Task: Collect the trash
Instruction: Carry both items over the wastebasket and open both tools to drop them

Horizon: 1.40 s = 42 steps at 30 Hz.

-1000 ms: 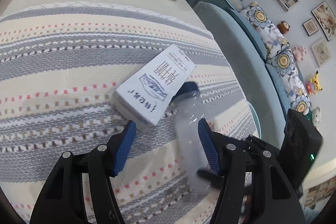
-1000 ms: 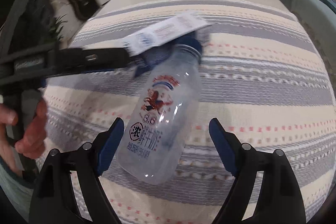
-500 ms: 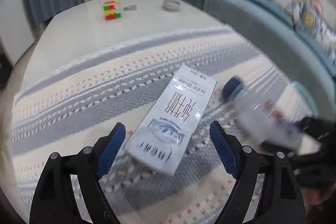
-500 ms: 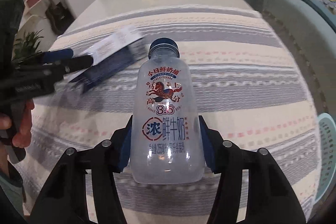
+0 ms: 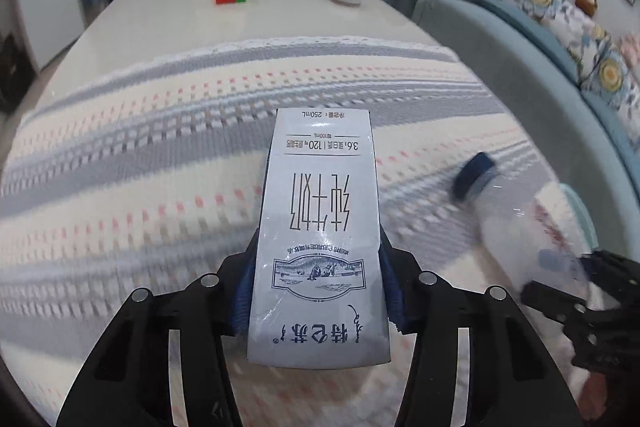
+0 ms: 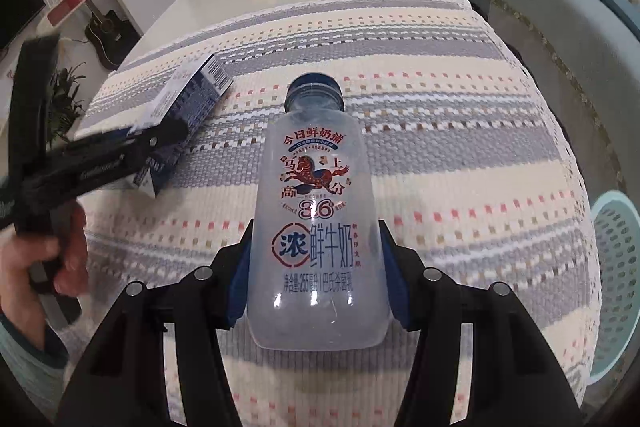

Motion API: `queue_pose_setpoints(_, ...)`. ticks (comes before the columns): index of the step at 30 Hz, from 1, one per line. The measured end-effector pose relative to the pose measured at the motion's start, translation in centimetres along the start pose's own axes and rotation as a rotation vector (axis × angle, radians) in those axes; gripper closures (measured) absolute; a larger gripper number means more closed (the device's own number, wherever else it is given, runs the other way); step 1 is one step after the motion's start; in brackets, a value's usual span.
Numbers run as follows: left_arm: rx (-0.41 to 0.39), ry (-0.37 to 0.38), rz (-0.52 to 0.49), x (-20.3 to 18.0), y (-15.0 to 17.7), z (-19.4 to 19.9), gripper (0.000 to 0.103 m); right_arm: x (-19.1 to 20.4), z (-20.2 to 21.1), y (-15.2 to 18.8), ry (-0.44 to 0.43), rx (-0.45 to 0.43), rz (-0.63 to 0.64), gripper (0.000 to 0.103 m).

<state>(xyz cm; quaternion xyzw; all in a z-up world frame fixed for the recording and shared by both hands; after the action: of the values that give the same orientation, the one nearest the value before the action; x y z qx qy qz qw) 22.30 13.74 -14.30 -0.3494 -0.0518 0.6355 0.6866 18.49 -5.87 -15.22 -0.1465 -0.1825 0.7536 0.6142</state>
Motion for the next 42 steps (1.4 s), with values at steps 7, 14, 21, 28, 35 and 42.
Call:
queue_pose_setpoints(7, -0.019, 0.01, 0.058, -5.2, 5.5, 5.2, 0.054, -0.1, 2.9, 3.7, -0.001, 0.024, 0.061, 0.051)
queue_pose_setpoints(14, -0.028, 0.037, 0.084, -9.1, 11.5, 8.3, 0.054, -2.0, 4.8, 8.2, 0.047, 0.045, 0.088, 0.051)
queue_pose_setpoints(21, -0.046, 0.074, 0.078, -9.8, 14.4, 7.2, 0.054, -2.7, 5.4, 11.6, 0.025, 0.059, 0.074, 0.05)
queue_pose_setpoints(28, -0.067, 0.078, 0.049, -10.3, 14.7, 6.9, 0.054, -2.2, 5.2, 10.5, 0.032, 0.032, 0.067, 0.045)
queue_pose_setpoints(35, -0.053, 0.087, 0.054, -10.4, 14.6, 6.2, 0.054, -1.6, 4.5, 10.5, 0.077, 0.035, 0.101, 0.05)
queue_pose_setpoints(42, -0.104, 0.106, -0.003, -12.9, 13.0, 7.3, 0.054, -4.2, 7.8, 8.5, 0.043, -0.089, 0.024, 0.051)
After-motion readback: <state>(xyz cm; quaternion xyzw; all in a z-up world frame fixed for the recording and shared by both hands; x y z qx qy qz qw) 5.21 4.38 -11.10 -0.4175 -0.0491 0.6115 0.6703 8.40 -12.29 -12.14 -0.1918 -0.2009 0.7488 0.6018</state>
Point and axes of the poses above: each gripper's, at about its wrist camera, not at the fingertips, and z roughly against the way its jaws point, x to its left, y to its underside, the point moved 4 cm from there along -z, roughly the way its jaws point, and after that the axes turned 13 degrees about y, right-handed, at the moved point
